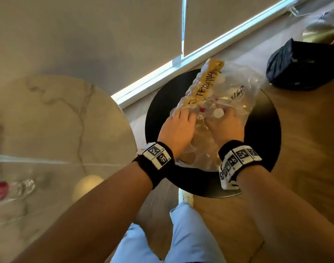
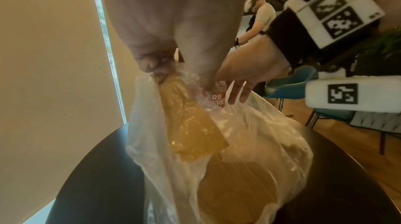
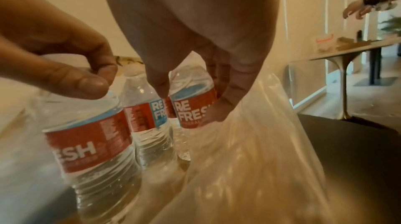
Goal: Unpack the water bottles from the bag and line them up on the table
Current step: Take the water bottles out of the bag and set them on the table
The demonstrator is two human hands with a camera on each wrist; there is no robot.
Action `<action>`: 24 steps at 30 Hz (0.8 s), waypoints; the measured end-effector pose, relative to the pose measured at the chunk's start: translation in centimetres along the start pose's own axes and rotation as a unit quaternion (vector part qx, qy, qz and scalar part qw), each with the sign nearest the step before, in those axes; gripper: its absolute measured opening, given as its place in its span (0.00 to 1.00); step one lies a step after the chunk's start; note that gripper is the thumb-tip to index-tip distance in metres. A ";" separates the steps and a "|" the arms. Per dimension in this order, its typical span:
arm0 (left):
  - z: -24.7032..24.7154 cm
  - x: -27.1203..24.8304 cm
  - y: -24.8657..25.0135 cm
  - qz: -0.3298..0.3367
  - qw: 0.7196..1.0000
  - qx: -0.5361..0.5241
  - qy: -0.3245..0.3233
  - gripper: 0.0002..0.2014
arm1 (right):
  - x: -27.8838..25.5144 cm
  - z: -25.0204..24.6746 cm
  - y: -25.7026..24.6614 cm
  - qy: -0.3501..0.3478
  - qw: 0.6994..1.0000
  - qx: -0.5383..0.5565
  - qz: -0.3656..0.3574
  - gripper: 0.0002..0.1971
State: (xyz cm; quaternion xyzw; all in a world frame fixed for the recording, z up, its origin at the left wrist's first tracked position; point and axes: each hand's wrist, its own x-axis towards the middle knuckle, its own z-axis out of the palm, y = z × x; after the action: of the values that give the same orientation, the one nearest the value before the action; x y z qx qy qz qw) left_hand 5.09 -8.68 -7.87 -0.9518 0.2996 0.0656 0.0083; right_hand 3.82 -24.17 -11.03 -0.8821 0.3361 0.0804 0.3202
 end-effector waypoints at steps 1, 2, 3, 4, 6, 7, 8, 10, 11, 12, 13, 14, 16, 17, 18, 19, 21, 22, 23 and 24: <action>-0.2 0.0 -0.1 -0.010 1.000 -0.002 0.000 0.16 | -0.4 -0.1 0.2 -0.013 1.000 -0.022 -0.004 0.34; -0.4 -0.1 -0.1 -0.024 1.000 0.004 -0.007 0.17 | -0.9 -0.2 0.5 -0.021 0.999 -0.043 -0.014 0.32; -0.6 -0.3 -0.2 -0.040 0.999 0.012 -0.021 0.21 | -1.3 -0.2 0.9 -0.024 0.998 -0.058 -0.023 0.31; -0.7 -0.4 -0.3 -0.052 0.998 0.019 -0.038 0.25 | -1.8 -0.3 1.3 -0.023 0.997 -0.065 -0.037 0.29; -0.7 -0.7 -0.5 -0.038 0.998 0.038 -0.040 0.27 | -2.8 -0.5 1.4 -0.026 0.996 -0.070 -0.058 0.28; -0.8 -0.8 -0.7 -0.016 0.998 0.046 -0.025 0.24 | -3.2 -0.7 1.3 -0.025 0.995 -0.070 -0.068 0.28; -1.1 -0.9 -0.9 0.004 0.999 0.046 -0.007 0.19 | -3.8 -1.0 1.0 -0.026 0.994 -0.069 -0.077 0.28; -1.8 -1.5 -1.6 0.028 0.999 0.032 0.025 0.17 | -5.3 -2.0 0.1 -0.024 0.993 -0.073 -0.094 0.28; -2.2 -2.1 -1.9 0.033 0.998 0.018 0.043 0.19 | -6.3 -2.6 -0.5 -0.022 0.992 -0.076 -0.101 0.28; -2.8 -2.8 -2.2 0.036 0.997 -0.005 0.065 0.21 | -7.3 -3.3 -1.1 -0.017 0.990 -0.079 -0.113 0.28; -3.5 -3.7 -2.4 0.037 0.994 -0.040 0.094 0.23 | -8.4 -4.0 -1.8 -0.009 0.988 -0.080 -0.129 0.28; -4.3 -4.8 -2.7 0.030 0.989 -0.084 0.120 0.24 | -9.5 -4.7 -2.5 0.001 0.985 -0.082 -0.149 0.28; -6.1 -7.3 -3.6 -0.011 0.975 -0.181 0.129 0.25 | -11.7 -6.1 -4.2 0.027 0.976 -0.088 -0.196 0.28; -7.0 -8.7 -4.3 -0.042 0.964 -0.230 0.127 0.24 | -12.9 -6.6 -5.3 0.037 0.972 -0.090 -0.215 0.28; -7.8 -10.3 -5.0 -0.074 0.949 -0.278 0.128 0.21 | -14.2 -7.0 -6.4 0.041 0.968 -0.088 -0.231 0.28; -8.5 -12.0 -5.8 -0.101 0.933 -0.319 0.135 0.18 | -15.6 -7.2 -7.7 0.041 0.965 -0.084 -0.247 0.28; -9.6 -16.0 -7.8 -0.152 0.900 -0.379 0.152 0.16 | -18.5 -6.7 -10.5 0.031 0.950 -0.078 -0.300 0.25; -9.9 -18.0 -9.0 -0.177 0.884 -0.403 0.159 0.15 | -20.0 -5.9 -11.9 0.019 0.940 -0.079 -0.330 0.24; -10.0 -20.2 -10.4 -0.199 0.869 -0.421 0.167 0.15 | -21.5 -4.8 -13.3 -0.001 0.932 -0.080 -0.354 0.23; -9.8 -22.4 -11.9 -0.218 0.858 -0.430 0.178 0.14 | -23.0 -3.3 -14.7 -0.032 0.926 -0.079 -0.367 0.23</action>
State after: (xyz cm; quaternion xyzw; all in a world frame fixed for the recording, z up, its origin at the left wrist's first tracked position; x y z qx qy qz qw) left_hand -5.12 13.29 4.45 -0.8971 0.0228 0.0142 -0.4411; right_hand -4.48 -5.44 7.28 -0.9631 -0.0294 0.0113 0.2672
